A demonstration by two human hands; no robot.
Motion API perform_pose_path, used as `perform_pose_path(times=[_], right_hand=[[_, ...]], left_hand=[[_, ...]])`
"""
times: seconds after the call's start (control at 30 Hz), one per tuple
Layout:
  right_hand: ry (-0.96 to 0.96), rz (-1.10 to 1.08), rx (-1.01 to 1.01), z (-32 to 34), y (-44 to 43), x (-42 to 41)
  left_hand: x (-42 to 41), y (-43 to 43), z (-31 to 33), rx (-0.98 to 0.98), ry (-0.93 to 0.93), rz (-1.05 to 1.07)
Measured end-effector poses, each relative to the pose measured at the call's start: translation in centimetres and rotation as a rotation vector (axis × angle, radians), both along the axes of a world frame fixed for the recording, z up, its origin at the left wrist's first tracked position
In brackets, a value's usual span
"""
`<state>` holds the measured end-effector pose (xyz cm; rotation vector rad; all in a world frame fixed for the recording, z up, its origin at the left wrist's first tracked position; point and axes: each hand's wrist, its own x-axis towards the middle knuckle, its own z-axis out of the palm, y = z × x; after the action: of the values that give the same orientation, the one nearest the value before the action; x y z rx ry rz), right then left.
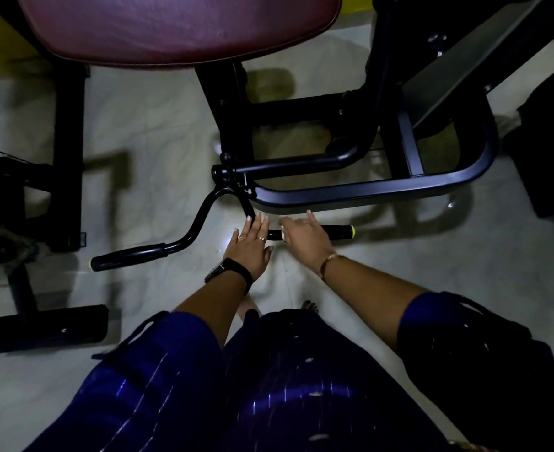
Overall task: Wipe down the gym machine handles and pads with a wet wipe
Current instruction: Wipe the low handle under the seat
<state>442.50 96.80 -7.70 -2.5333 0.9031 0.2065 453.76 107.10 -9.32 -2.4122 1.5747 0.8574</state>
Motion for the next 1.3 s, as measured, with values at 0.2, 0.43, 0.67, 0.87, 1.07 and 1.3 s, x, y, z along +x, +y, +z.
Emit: perform_pose_path(times=[0.2,0.43,0.67,0.87,1.07,1.3], right_hand=[[0.062,-0.105,0.163,0.5,-1.8,0.4],[-0.213,0.140,-0.183,-3.5,0.5,-4.5],[0.025,-0.083,0.309,0.0,-2.4,-0.3],[-0.076,-0.065,0.088,-0.6,-0.5,0.0],[0.041,0.143,-0.225,-2.4,1.1,-3.9],[0.272,0.099,-0.019,0.1,-2.4,-0.8]], left_hand=[[0.1,-0.1,0.3,0.007,0.013,0.002],[-0.1,-0.1,0.0,-0.016,0.021,0.027],[-0.2,0.0,0.1,-0.008,0.021,0.033],[-0.4,0.0,0.0,-0.003,-0.003,0.026],[-0.5,0.0,-0.1,-0.005,-0.022,0.022],[-1.1,-0.4,0.3,-0.014,0.028,0.105]])
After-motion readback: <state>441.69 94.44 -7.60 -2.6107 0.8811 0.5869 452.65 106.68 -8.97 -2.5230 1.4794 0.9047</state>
